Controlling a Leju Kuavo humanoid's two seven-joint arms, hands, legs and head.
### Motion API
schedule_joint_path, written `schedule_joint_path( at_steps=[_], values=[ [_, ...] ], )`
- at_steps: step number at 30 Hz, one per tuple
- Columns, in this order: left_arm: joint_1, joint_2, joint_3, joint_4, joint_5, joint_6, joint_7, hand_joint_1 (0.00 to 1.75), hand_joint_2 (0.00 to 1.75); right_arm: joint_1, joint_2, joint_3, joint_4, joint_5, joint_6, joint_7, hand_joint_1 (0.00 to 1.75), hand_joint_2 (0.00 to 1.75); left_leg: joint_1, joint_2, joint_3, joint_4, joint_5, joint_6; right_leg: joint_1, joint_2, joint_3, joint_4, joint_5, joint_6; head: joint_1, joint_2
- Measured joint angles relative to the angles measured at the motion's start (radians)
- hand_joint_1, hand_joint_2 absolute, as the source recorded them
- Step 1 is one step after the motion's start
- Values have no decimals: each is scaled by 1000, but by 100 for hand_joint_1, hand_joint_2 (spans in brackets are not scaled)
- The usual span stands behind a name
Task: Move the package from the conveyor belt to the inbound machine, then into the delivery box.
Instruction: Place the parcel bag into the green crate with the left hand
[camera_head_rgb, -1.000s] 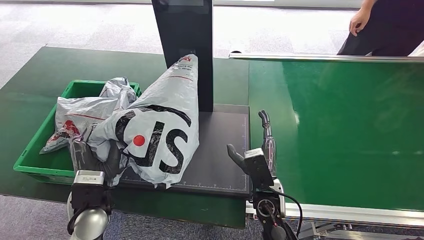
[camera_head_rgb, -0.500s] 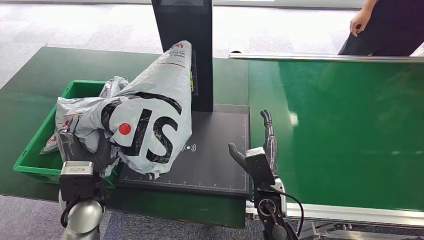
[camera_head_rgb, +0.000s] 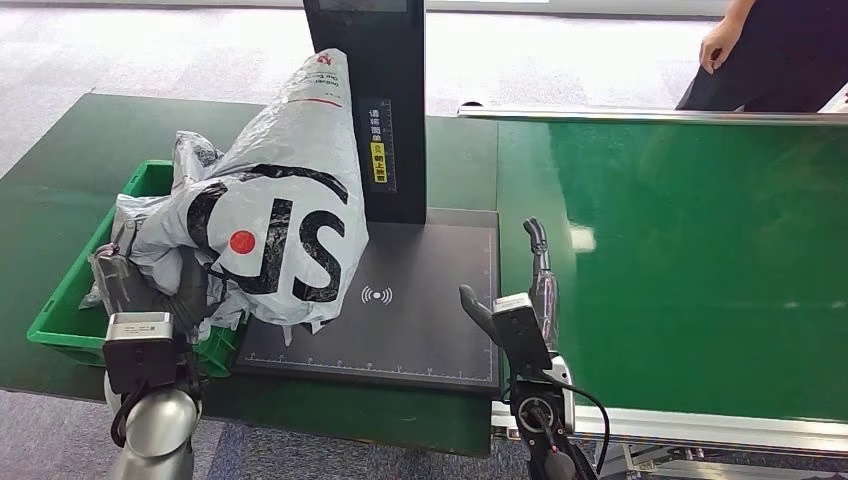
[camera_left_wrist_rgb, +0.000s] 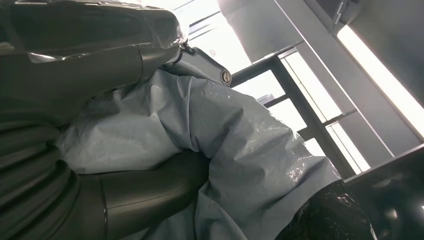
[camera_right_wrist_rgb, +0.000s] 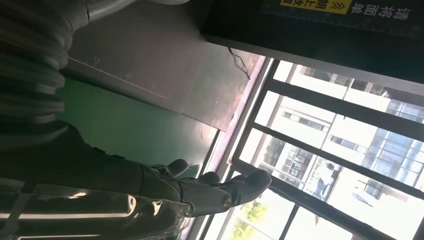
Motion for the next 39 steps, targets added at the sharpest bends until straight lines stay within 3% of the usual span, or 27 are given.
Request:
schedule_joint_path(
  at_steps=[13, 30, 39],
  values=[
    [-14, -4, 64, 11, -7, 26, 8, 136, 175, 15, 0, -9, -15, 6, 0, 3, 0, 175, 0, 0, 0, 0, 0, 0, 0, 0, 0, 0, 0, 0, 0, 0],
    [-56, -12, 177, 134, -26, 32, 32, 136, 175, 24, 8, -16, -20, 15, 1, 4, 0, 175, 0, 0, 0, 0, 0, 0, 0, 0, 0, 0, 0, 0, 0, 0],
    [-85, -16, 214, 160, -44, 25, 50, 147, 175, 25, 8, -15, -24, 15, 4, 12, 0, 175, 0, 0, 0, 0, 0, 0, 0, 0, 0, 0, 0, 0, 0, 0]
  ],
)
